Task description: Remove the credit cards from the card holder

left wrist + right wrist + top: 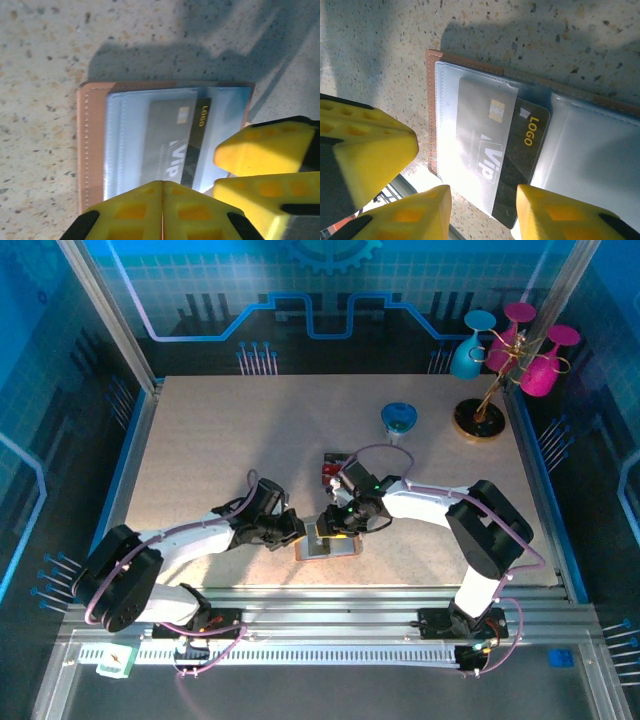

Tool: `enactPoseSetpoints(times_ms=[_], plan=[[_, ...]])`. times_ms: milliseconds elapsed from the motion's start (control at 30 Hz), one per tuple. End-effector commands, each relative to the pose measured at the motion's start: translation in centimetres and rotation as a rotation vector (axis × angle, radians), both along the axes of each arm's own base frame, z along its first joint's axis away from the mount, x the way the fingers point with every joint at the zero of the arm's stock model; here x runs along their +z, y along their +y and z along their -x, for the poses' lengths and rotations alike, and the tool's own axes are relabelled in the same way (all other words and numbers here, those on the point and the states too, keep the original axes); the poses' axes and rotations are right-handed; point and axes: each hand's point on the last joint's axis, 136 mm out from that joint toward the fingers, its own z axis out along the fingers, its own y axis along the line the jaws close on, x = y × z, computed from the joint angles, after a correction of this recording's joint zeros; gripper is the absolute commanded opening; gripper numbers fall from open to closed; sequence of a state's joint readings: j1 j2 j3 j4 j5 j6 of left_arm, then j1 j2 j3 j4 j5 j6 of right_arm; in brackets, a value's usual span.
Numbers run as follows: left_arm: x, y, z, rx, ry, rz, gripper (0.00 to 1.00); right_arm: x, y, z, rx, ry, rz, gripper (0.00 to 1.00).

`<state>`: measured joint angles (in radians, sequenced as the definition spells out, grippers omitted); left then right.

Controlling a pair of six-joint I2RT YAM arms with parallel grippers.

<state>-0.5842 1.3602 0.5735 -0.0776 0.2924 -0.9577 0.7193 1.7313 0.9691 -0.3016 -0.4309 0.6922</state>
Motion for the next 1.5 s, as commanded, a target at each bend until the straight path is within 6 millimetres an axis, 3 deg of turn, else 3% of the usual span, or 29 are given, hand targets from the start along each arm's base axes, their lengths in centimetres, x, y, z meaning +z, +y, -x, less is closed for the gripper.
enactPoseSetpoints(times_ms=[0,500,767,800,1000,1467], plan=[[0.3,-0.1,-0.3,-0.021,0.003,-0.007,0.07,0.6,0.1,0.2,-0.006,0.008,-0.046,0.39],[-2.3,-0.8,0.5,-0.046,0.083,-0.008,0.06,0.1,-0.1,-0.2,-0.041,0.039,-0.112,0.4],[-2.5,-0.5,0.8,-0.04,0.089,-0.012,0.06,-0.1,-0.2,-0.3,-0.043,0.044,-0.112,0.4],[-2.5,-0.4,0.8,-0.04,0.088,-0.014,0.06,-1.0,-0.8,0.4,-0.044,0.065,-0.092,0.4],[-3.0,-0.1,1.0,-0.049,0.095,-0.043,0.05,-1.7,-1.2,0.6,-0.048,0.077,-0.075,0.39],[-4.2,-0.3,1.2,-0.056,0.125,-0.054,0.03,-1.7,-0.9,0.7,-0.052,0.088,-0.1,0.36]])
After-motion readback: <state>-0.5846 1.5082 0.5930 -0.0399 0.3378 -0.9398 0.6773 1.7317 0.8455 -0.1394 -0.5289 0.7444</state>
